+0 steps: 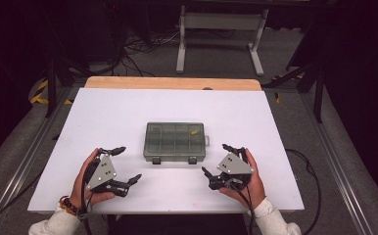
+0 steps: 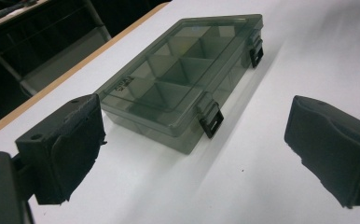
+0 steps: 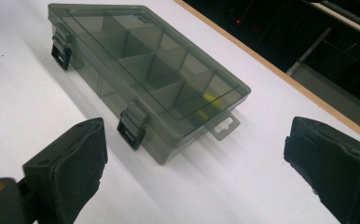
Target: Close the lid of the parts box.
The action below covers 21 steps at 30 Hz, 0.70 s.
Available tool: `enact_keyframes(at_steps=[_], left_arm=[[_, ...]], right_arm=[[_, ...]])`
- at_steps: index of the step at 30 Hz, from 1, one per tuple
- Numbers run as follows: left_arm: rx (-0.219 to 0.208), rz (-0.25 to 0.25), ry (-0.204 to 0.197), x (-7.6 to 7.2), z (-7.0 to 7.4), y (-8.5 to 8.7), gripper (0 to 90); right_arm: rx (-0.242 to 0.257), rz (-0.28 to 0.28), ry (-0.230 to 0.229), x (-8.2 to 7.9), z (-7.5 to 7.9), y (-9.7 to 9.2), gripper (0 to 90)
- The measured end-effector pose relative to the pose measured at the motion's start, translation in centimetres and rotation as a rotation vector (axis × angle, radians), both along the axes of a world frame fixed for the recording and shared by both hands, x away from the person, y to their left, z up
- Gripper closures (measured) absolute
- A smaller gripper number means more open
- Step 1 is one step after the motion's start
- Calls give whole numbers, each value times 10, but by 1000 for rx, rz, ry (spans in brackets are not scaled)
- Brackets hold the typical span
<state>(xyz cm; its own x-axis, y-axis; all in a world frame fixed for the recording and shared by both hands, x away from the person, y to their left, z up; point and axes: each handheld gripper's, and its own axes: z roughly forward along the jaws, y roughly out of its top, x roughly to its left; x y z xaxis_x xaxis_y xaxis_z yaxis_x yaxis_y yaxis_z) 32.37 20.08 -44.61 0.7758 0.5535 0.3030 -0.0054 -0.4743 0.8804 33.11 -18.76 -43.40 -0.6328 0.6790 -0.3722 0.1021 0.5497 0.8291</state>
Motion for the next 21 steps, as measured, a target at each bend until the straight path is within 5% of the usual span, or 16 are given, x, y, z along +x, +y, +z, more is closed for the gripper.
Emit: enact_keyframes(at_steps=[21], left_arm=[[-28, 41, 39, -8, -16, 28, 57]], right_arm=[[0, -22, 10, -8, -20, -23, 54]])
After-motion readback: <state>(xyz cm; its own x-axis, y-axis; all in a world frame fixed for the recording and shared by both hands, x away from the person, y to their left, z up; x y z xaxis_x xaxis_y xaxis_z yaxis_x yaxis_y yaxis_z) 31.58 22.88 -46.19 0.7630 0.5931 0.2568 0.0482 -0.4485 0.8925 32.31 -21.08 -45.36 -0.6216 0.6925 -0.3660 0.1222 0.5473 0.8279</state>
